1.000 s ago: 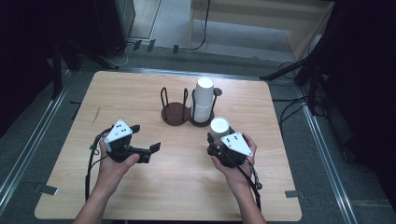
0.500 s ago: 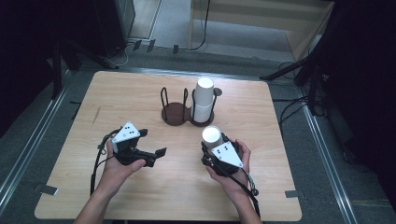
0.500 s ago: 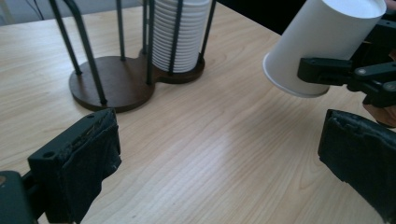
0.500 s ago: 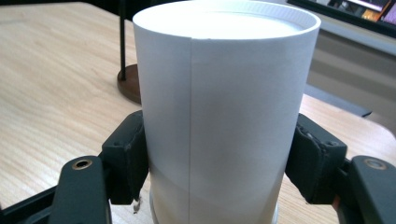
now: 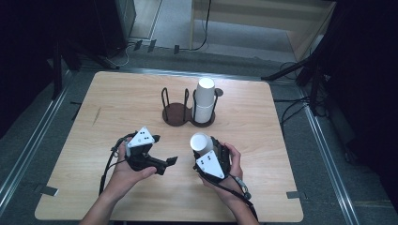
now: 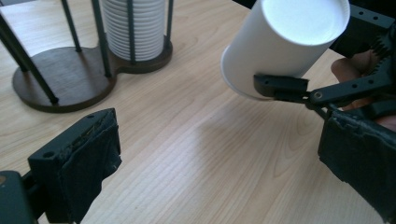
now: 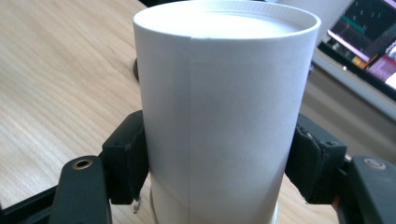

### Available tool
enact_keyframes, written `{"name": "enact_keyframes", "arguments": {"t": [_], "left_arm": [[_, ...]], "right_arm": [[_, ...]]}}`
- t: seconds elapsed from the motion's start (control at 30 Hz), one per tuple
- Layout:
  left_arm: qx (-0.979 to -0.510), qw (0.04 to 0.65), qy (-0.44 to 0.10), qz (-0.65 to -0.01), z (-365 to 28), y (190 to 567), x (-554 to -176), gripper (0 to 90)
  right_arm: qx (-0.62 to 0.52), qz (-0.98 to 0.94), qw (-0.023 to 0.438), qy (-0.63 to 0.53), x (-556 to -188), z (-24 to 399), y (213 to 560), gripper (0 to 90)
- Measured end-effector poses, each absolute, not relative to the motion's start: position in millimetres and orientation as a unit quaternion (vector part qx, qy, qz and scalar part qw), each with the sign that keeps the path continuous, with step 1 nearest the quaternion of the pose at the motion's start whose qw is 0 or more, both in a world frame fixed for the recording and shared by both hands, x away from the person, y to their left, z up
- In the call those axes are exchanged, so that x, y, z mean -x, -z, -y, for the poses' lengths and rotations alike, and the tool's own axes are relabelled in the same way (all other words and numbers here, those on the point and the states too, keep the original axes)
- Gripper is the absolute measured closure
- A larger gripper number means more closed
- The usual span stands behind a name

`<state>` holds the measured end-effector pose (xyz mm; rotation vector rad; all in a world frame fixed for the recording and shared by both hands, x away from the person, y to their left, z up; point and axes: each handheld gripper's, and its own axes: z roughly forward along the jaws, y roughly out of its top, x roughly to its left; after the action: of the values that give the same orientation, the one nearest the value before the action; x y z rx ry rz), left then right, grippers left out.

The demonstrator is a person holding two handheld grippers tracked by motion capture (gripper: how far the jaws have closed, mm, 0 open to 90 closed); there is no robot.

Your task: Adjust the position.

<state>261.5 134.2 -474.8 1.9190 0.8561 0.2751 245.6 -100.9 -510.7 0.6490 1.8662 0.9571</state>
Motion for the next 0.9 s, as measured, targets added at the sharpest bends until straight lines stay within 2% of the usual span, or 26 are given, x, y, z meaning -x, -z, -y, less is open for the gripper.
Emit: {"name": "enact_keyframes", "arguments": {"t": [0.27,0.9], "left_arm": [[-0.8,0.484,-0.105,-0.338,-123.2,475.8,-258.1,3.9],[-0.809,0.478,-0.109,-0.324,-116.6,478.4,-255.8,7.9]], "right_arm": [[-0.222,-0.765,0.483,-0.363,-241.0,92.2,517.6,30.3],[-0.186,-0.77,0.492,-0.361,-236.2,82.1,522.8,30.6]]}}
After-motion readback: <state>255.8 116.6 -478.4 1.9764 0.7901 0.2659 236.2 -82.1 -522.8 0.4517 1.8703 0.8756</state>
